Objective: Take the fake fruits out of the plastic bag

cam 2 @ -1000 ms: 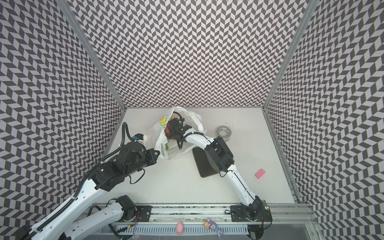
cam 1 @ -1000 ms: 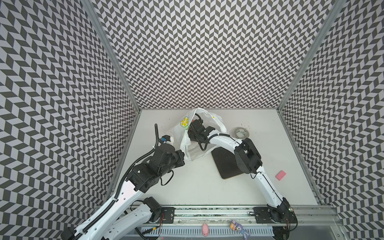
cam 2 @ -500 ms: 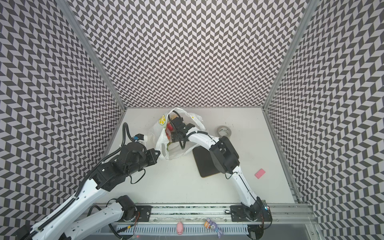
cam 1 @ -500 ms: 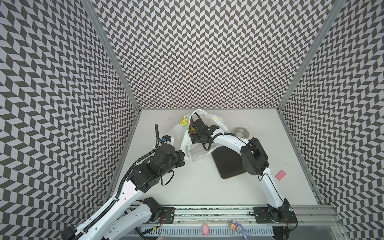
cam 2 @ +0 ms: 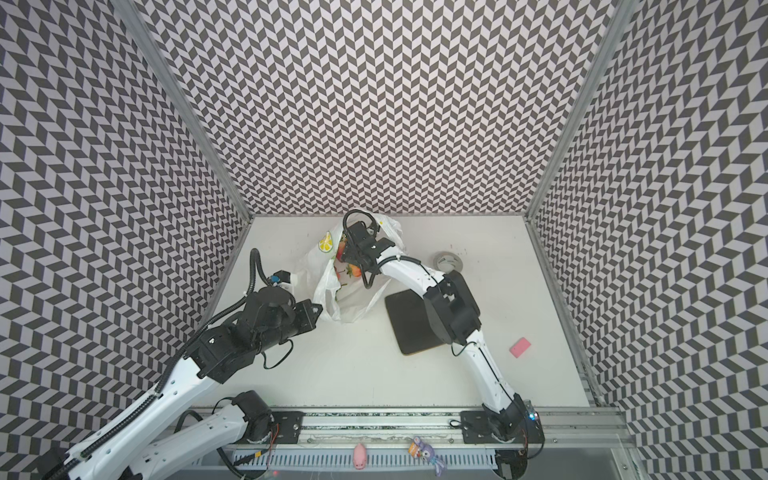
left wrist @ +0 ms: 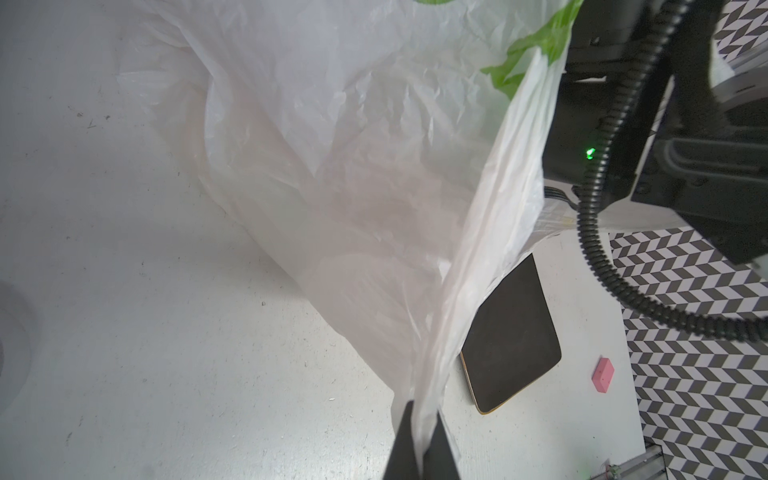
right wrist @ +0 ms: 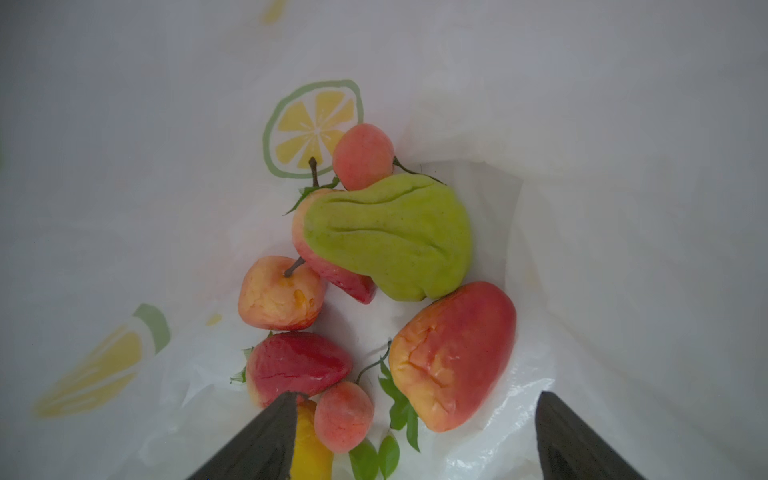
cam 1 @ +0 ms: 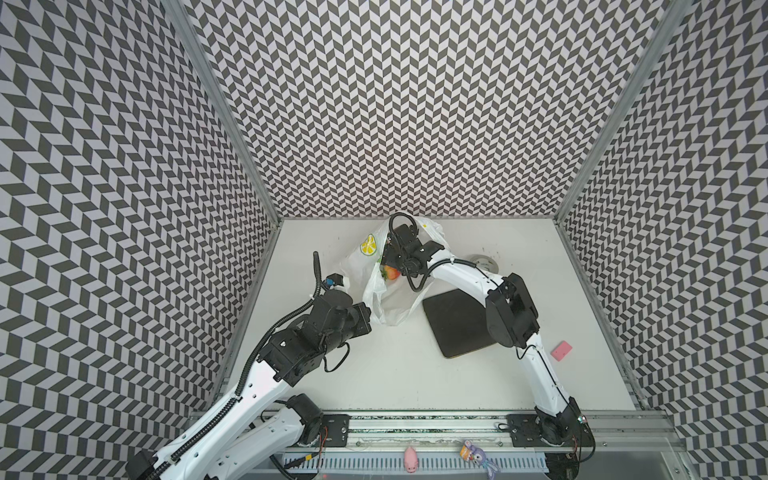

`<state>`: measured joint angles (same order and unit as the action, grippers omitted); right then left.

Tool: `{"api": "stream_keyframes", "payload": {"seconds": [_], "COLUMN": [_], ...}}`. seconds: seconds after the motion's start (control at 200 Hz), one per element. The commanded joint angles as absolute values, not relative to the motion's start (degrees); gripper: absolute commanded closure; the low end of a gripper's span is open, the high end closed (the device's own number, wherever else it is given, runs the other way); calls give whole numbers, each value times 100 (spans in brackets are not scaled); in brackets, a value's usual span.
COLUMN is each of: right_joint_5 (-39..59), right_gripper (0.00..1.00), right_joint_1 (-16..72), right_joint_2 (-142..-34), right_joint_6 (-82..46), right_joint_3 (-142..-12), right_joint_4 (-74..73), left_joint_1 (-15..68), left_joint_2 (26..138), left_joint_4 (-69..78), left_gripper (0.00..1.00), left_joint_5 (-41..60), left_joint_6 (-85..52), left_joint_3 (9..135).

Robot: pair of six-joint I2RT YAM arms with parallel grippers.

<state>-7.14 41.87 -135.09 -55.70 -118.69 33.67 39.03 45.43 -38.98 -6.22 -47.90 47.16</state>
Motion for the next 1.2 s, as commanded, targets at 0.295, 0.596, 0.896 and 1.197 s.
{"api": "stream_keyframes", "payload": {"seconds": [0.295,0.596,0.896,1.197], "right_joint_5": [-1292,-1656,-2706,-3067], "right_gripper": [14,19,23,28], "right_joint_1": [4236,4459,4536,4527], "right_joint_2": [-14453,-14803,-14747,-14712], "right_joint_6": [-5925,-5247,-4795,-4598], "right_joint_3": [-13011,-13360,-13248,-13113], "right_joint_4": [4094,4104,4403,4263], "left_joint_1": [3938,3934,3937,3933], "left_joint_2": [4552,4649,4781,4985], "left_joint_4": [-3851,-4148,-4297,-4304], "left_gripper": [100,100,100,100], "left_joint_5": [-552,-584,-662,-656], "left_joint_6": [-4795,-4604,-4553,-4479], "left_joint_3": [4787,5012,5166,5285]}}
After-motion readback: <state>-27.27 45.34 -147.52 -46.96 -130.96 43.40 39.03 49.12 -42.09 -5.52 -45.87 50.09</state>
